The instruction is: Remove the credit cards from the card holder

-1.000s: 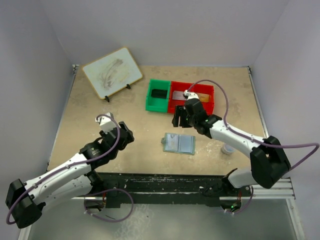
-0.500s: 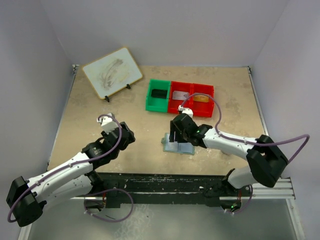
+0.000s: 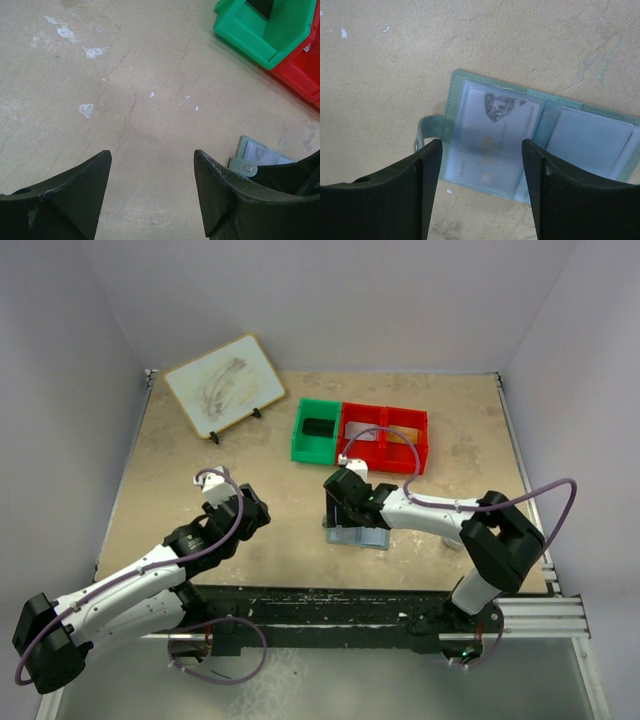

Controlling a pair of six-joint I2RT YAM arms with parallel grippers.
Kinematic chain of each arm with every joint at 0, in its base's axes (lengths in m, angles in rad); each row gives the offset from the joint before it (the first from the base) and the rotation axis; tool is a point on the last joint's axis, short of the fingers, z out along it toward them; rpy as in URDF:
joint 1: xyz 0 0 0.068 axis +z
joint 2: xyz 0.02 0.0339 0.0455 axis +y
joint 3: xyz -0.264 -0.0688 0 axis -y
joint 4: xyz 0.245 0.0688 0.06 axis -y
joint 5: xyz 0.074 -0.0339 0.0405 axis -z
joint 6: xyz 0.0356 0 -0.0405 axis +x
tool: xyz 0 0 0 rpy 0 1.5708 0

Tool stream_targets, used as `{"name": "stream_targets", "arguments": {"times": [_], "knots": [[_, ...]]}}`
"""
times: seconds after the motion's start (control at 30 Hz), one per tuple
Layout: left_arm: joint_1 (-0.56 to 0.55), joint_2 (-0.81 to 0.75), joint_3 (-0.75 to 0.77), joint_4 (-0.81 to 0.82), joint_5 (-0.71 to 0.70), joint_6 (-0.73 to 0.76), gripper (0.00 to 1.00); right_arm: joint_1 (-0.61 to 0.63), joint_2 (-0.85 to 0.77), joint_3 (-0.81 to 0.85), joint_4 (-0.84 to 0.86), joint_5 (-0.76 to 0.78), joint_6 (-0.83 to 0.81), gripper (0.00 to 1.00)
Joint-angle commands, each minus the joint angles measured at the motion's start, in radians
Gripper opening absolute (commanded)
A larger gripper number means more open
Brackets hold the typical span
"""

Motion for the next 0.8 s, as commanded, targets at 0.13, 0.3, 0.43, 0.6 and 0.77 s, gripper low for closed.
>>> {"name": "stream_targets", "arguments": {"times": [0.13,0.3,0.43,0.6,0.77], "knots": [[0.002,-0.017,-0.002,0.031,0.001,-0.008,0.64,0.016,0.06,0.07,-0.097,0.1,0.065,0.67],[0.002,-0.013,-0.002,0.037,0.005,-0.008,0.64,0.018,0.074,0.055,-0.057,0.075,0.064,0.65],[0.002,-0.01,0.002,0.037,0.012,-0.006,0.64,0.018,0.105,0.059,-0.053,0.063,0.066,0.7],[0.002,-0.01,0.007,0.037,0.02,0.0,0.64,0.018,0.128,0.056,-0.048,0.065,0.074,0.65],[0.002,-0.004,0.011,0.054,0.05,0.015,0.64,0.017,0.075,0.0,0.034,-0.034,0.064,0.61]]}}
